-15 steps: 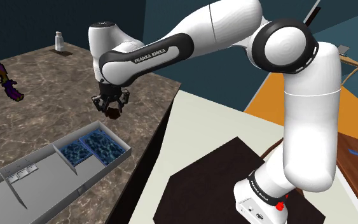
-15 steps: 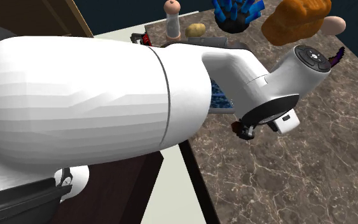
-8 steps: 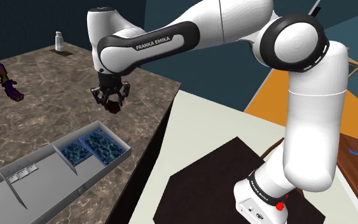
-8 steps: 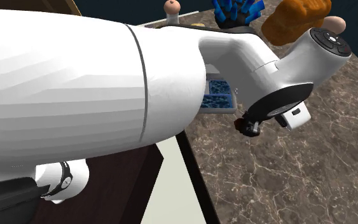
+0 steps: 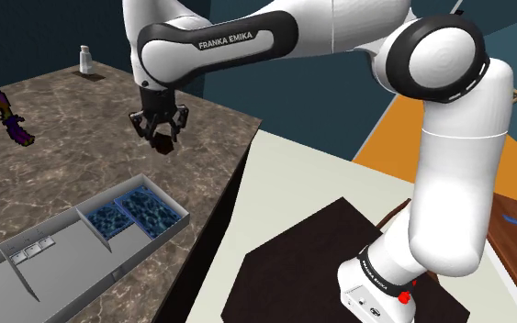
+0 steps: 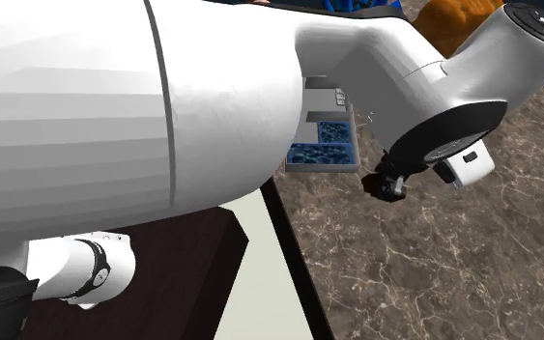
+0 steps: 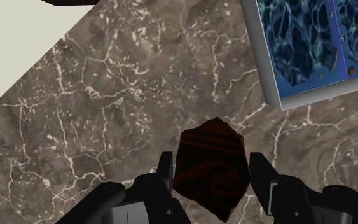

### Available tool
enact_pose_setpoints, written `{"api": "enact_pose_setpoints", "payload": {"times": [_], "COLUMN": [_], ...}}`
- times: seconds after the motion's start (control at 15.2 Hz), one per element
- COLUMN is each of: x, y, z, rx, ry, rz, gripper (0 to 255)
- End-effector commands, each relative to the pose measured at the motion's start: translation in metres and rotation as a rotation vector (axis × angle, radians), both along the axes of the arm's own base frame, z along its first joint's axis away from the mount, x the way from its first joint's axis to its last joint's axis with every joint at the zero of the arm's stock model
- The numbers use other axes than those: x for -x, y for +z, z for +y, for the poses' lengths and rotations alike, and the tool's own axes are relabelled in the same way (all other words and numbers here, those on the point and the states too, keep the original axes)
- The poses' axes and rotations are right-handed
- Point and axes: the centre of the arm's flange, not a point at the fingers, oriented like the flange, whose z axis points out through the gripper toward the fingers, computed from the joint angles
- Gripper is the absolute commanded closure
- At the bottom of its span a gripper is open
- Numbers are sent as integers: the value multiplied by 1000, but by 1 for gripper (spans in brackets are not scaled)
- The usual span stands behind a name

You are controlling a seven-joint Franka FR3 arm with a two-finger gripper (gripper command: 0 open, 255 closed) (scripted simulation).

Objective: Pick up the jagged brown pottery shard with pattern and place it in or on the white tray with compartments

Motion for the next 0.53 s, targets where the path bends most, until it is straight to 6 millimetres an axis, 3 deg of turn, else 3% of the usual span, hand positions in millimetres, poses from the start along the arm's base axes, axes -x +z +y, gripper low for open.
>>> {"api": "enact_pose_setpoints", "payload": {"times": [0.0,0.46], "x": [7,65], "y": [5,7], "z": [11,83], "rx": [0,0], "ry": [0,0], "rz": [0,0], "gripper": [255,255]}}
